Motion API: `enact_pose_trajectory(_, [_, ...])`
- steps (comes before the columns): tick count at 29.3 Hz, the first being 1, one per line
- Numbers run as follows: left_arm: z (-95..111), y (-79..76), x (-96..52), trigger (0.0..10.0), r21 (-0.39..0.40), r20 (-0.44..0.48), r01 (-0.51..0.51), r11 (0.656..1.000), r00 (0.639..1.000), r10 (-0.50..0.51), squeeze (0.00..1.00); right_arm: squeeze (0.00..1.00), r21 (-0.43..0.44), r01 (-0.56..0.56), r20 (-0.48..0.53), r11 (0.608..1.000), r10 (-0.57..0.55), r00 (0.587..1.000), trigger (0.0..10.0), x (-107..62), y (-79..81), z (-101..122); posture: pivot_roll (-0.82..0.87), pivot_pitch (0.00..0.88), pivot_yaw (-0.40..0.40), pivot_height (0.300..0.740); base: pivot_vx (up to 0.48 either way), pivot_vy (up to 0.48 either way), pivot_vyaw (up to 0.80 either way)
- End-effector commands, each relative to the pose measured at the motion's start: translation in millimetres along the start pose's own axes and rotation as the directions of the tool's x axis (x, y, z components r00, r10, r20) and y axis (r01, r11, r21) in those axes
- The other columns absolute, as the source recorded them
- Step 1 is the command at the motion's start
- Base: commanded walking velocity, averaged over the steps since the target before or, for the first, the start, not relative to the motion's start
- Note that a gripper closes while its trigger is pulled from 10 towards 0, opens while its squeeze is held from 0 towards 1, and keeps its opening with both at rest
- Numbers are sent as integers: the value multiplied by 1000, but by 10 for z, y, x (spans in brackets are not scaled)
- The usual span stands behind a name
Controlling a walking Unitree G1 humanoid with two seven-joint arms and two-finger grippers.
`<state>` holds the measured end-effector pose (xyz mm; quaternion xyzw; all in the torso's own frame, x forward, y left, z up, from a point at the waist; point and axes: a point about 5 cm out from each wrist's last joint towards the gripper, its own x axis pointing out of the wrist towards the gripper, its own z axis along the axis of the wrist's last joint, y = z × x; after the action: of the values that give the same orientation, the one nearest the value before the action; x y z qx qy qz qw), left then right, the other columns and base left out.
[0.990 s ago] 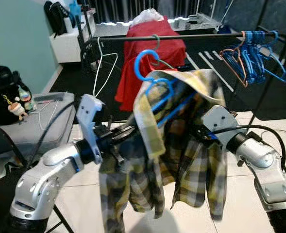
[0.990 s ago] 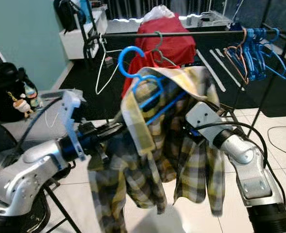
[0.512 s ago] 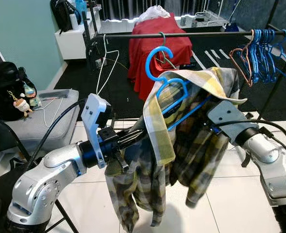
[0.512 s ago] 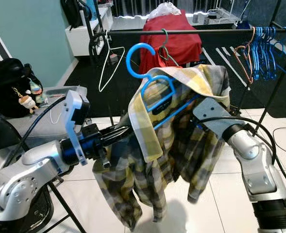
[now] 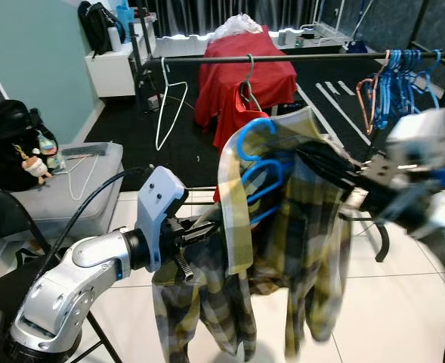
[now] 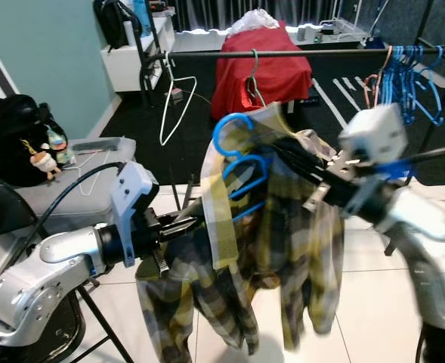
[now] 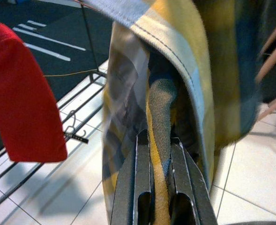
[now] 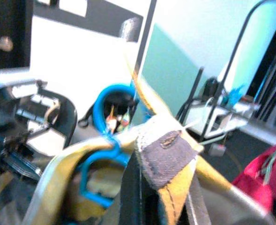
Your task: Hang hanger
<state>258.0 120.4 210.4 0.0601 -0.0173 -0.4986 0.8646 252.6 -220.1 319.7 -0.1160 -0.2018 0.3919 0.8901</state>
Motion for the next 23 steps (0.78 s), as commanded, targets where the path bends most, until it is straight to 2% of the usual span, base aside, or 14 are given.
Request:
enact_pose_trajectory(1, [10,-9,-39,10000,38,-12,33,999,999,-33,0,0,-45,111,32,993,-109,993,0,-158,-234,155,-187,0,44,740,0,0,0])
enact_pose_trajectory(2, [10,-9,-39,10000,38,-12,33,999,999,-33,0,0,-45,111,32,993,-109,993,0,-158,-234,155,-187,0,44,740,0,0,0])
enact_pose_trajectory(4, [34,-72,-95,10000,50,-13,116,992,993,-115,0,0,-239,322,-133,916,-359,924,0,-455,-645,128,-185,0,40,740,0,0,0])
enact_pose_trajectory(5, [34,-72,-95,10000,50,-13,116,992,993,-115,0,0,-239,322,-133,916,-359,924,0,-455,-645,128,-185,0,40,740,0,0,0])
enact_pose_trajectory(6, [49,-104,-144,10000,52,-17,165,985,986,-164,0,0,-319,389,-195,864,-462,865,0,-615,-801,136,-179,0,35,740,0,0,0])
enact_pose_trajectory(7, [49,-104,-144,10000,52,-17,165,985,986,-164,0,0,-319,389,-195,864,-462,865,0,-615,-801,136,-179,0,35,740,0,0,0])
enact_pose_trajectory(9, [68,-117,-310,10000,86,-53,265,961,964,-261,0,0,-421,474,-294,773,-611,736,0,-992,-1000,248,-179,0,38,740,0,0,0])
enact_pose_trajectory(17, [194,60,-415,10000,120,11,254,960,966,-258,0,0,-447,491,-425,748,-660,619,0,-1366,-1056,218,-191,0,44,740,0,0,0])
enact_pose_trajectory(18, [224,94,-427,10000,135,30,251,958,966,-258,0,0,-497,465,-474,732,-678,561,0,-1460,-1088,138,-196,0,46,740,0,0,0])
enact_pose_trajectory(19, [224,94,-427,10000,135,30,251,958,966,-258,0,0,-497,465,-474,732,-678,561,0,-1460,-1088,138,-196,0,46,740,0,0,0])
enact_pose_trajectory(20, [241,114,-434,10000,145,40,249,958,966,-257,0,0,-530,439,-507,726,-686,522,0,-1519,-1104,80,-196,0,46,740,0,0,0])
enact_pose_trajectory(21, [333,149,-448,10000,154,100,252,956,958,-268,0,0,-591,335,-598,734,-677,429,0,-1655,-1103,-106,-197,0,48,740,0,0,0])
enact_pose_trajectory(22, [333,149,-448,10000,154,100,252,956,958,-268,0,0,-591,335,-598,734,-677,429,0,-1655,-1103,-106,-197,0,48,740,0,0,0])
enact_pose_trajectory(23, [366,191,-481,10000,183,88,250,951,959,-269,0,0,-633,267,-635,727,-685,358,0,-1766,-1106,-188,-192,0,46,740,0,0,0])
